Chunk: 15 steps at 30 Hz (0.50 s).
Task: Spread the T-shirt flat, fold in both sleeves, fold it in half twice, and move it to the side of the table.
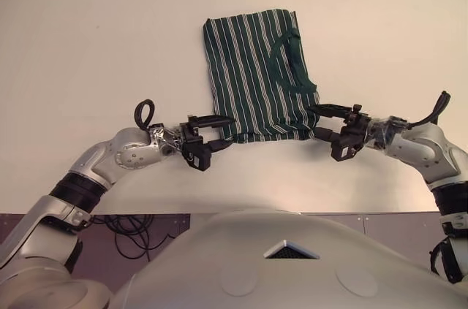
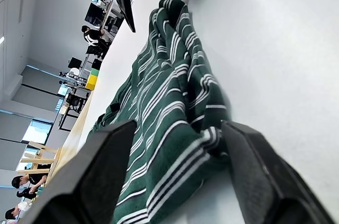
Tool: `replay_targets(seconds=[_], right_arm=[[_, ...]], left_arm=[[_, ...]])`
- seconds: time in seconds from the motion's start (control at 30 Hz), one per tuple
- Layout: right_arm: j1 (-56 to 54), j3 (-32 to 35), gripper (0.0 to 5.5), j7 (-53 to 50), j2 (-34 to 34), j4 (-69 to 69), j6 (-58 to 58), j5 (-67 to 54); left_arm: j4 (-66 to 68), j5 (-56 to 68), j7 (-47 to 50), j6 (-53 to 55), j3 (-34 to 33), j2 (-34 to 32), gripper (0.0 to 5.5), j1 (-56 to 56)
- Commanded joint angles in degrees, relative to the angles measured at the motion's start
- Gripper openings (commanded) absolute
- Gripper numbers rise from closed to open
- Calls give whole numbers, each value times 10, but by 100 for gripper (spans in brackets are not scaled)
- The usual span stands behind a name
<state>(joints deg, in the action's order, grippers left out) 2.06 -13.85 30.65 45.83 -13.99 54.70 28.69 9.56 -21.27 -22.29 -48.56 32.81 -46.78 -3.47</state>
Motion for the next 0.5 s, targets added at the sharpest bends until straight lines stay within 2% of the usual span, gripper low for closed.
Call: replay_targets(seconds=[0.03,0.33,0.5], right_arm=[[12,-44,187,28,14,-19,-29,49],[6,-67,10,40,24,-17,-47,4],[13,-73,2,62,28,-6,-57,-59]], left_arm=[[3,-6,-42,8,1,-1,228,10],[9,12,-90,21,-12,8,89,11],[6,41,-126,38,-13,13,22,11]])
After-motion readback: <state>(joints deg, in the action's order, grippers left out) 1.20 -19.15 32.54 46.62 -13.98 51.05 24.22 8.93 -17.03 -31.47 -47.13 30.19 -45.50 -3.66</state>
